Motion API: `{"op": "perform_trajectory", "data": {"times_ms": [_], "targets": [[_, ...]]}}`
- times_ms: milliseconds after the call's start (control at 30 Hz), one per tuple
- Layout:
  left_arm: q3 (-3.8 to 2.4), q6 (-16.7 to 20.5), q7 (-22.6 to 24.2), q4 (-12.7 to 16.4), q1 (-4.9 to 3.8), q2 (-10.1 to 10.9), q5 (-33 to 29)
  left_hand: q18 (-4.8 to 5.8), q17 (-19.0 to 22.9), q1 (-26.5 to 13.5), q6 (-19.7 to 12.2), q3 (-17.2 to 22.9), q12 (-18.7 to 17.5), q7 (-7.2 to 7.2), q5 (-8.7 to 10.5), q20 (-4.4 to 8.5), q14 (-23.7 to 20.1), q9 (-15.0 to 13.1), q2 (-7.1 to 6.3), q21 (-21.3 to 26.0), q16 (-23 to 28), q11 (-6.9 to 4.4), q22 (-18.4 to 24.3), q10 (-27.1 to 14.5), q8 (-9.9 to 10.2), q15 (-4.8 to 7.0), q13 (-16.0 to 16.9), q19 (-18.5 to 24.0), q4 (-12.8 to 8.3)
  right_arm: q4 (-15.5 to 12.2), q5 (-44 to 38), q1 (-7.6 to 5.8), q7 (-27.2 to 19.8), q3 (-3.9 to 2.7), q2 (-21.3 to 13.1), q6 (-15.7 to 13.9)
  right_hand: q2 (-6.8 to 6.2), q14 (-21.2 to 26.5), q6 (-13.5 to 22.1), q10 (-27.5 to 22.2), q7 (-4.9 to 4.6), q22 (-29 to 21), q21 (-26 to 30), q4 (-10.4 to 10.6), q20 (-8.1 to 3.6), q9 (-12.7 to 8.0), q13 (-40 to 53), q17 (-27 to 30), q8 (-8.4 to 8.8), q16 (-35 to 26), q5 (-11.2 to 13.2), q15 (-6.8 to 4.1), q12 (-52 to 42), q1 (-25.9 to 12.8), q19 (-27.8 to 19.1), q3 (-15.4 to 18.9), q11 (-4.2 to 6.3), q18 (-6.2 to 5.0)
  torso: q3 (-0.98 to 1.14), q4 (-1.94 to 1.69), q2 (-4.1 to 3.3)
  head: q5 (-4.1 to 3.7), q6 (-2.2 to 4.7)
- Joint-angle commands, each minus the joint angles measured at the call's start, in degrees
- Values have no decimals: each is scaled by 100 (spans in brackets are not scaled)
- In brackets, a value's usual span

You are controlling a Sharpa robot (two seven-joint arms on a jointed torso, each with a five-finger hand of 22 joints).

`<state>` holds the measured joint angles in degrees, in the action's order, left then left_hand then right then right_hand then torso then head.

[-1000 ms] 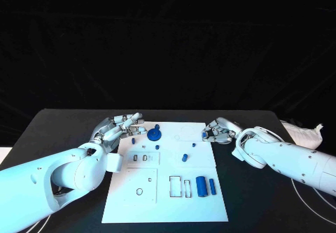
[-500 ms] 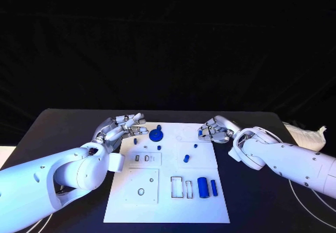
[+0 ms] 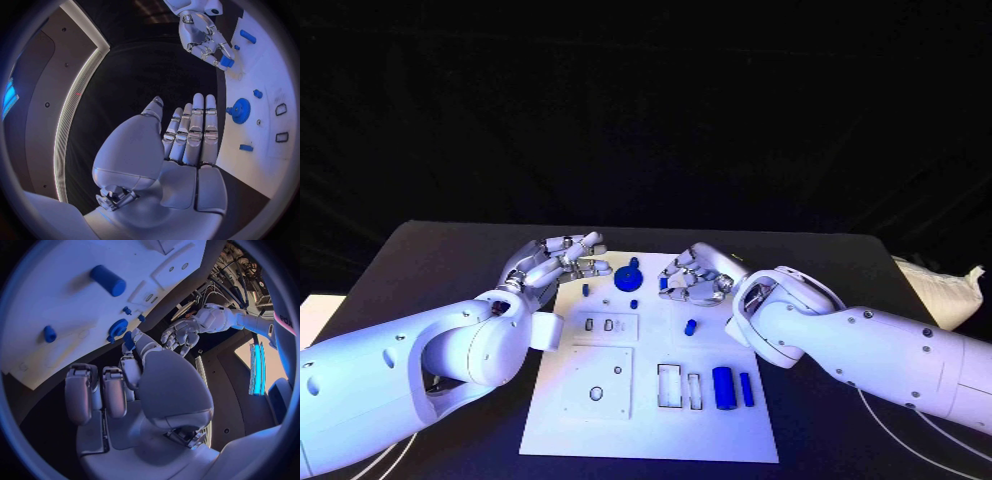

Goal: Assemble the parts on the task board

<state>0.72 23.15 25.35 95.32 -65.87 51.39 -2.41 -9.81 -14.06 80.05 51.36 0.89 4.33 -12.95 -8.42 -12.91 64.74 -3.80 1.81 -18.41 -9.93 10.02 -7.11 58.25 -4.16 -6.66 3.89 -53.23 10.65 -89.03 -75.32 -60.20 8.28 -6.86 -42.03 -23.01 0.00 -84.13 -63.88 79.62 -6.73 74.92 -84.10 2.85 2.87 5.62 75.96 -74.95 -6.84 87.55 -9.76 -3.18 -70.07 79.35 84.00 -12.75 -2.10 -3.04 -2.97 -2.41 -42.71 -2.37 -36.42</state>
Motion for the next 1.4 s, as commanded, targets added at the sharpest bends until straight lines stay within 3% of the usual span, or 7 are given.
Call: {"op": "perform_trajectory", "data": {"times_ms": [33,200,467,667,1400], "targets": [[-3,-114,49,-10,-3,-19,-3,-65,-6,-19,13,3,-36,-80,19,-36,-1,1,59,37,24,35,6,7,18,-37,0,1,-16,-52,-885,10,671,47,200,68,-9,-491,-146,132,151,208,4,7,-25,139,-69,-1069,-22,-3,-22,-28,36,-71,38,-23,161,34,-7,0,2,69,-39],[-3,-112,53,-12,-4,-23,-3,-66,-10,-13,13,7,-37,-79,18,-36,0,1,61,39,29,34,8,7,19,-37,0,0,-23,-11,-1144,17,836,137,474,186,-27,-487,-135,99,145,199,9,25,-22,145,-122,-1051,-12,-15,-24,-23,115,-133,35,-18,156,32,-8,-9,-6,123,-73],[-3,-98,45,-13,-4,-28,-3,-66,-10,-13,13,7,-37,-79,18,-36,0,1,61,39,29,34,8,7,19,-37,0,0,-23,178,-1483,21,1103,274,841,285,-39,-482,-116,81,139,189,15,33,-19,145,-150,-1029,2,-28,-25,-20,157,-166,31,-19,151,30,-4,10,-4,139,-109],[-3,-93,46,-16,-4,-48,-3,-66,-12,-10,13,8,-38,-78,18,-36,0,1,63,39,31,34,9,8,19,-37,0,0,-26,272,-1595,25,1135,362,1026,299,-40,-482,-116,83,139,188,15,35,-18,146,-146,-1029,3,-29,-29,-19,152,-173,31,-20,151,30,7,-6,-12,121,-103],[-3,-104,47,-36,-4,-85,-3,-66,-12,-10,13,8,-38,-78,18,-36,0,1,63,39,31,34,9,8,19,-37,0,0,-26,408,-1699,72,1166,434,1263,587,-82,-482,-94,81,129,180,21,36,-13,148,-149,-1029,22,-30,-45,-14,162,-219,27,-16,144,28,0,3,-5,124,-164]]}}
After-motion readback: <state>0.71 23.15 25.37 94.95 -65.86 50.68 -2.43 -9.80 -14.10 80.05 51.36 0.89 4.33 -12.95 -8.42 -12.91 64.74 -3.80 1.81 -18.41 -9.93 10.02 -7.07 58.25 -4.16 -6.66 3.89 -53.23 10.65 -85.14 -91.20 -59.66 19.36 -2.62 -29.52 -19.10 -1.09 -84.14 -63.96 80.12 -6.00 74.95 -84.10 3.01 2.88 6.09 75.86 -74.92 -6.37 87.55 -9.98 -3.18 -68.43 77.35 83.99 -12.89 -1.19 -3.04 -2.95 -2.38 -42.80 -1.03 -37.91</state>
